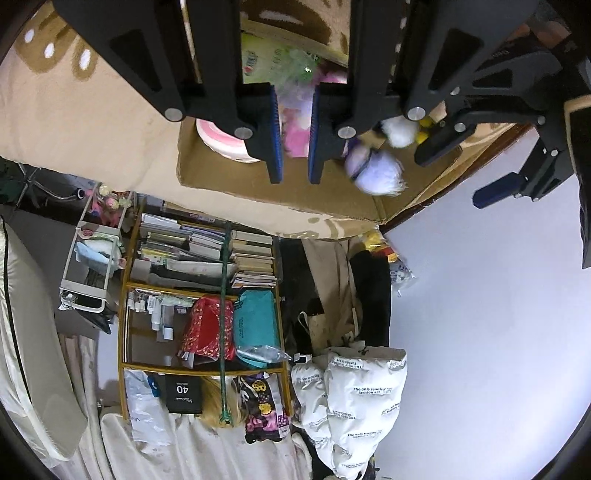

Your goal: Organize soft objects

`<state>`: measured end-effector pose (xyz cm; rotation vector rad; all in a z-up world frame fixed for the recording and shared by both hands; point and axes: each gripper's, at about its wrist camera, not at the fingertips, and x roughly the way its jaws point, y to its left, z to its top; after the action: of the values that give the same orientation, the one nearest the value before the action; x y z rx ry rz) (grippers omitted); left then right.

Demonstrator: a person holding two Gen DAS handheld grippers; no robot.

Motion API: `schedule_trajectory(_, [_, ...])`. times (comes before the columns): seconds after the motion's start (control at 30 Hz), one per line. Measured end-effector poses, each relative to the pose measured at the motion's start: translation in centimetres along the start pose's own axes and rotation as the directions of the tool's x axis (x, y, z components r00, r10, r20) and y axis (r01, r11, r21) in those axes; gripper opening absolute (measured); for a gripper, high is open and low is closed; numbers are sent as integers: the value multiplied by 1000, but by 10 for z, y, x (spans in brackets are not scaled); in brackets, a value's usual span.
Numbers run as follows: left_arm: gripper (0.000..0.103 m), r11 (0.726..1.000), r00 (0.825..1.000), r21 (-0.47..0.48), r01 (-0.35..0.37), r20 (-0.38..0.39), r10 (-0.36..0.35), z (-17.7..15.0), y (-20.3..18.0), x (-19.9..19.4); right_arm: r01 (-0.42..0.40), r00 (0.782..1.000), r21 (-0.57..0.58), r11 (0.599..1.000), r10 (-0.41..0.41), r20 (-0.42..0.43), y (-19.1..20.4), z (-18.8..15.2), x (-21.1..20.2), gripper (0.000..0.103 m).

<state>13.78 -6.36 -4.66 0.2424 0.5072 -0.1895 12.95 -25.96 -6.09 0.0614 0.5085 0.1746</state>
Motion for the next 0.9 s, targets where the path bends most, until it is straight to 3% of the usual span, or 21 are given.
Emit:
schedule_trajectory(0.13, [89,1000,1000,-13,-10,-9,10,-1,5,-4,10,1000,8,1000,-10,2,0,0,-6,33])
schedule_trajectory(0.23, [90,1000,1000,-9,-24,-4,24,-2,8,-13,17,1000,14,1000,-17,13,1,1,-14,41])
schedule_trajectory(0.33, [90,999,999,-8,-33,1,33,-2,12,-25,31,999,20,999,-31,23,1,1,-24,57])
schedule_trajectory(0.43, [95,999,999,-22,-35,8,35,-2,17,-39,46,999,23,999,-47,26,2,1,-35,62])
schedule_trajectory(0.73, [101,996,997,-70,-59,40,62,6,34,-80,58,996,7,998,-58,65,10,9,-76,91])
schedule_trajectory(0.9, [102,992,996,-118,-45,71,54,9,44,-108,64,994,3,998,-64,92,15,10,-102,97])
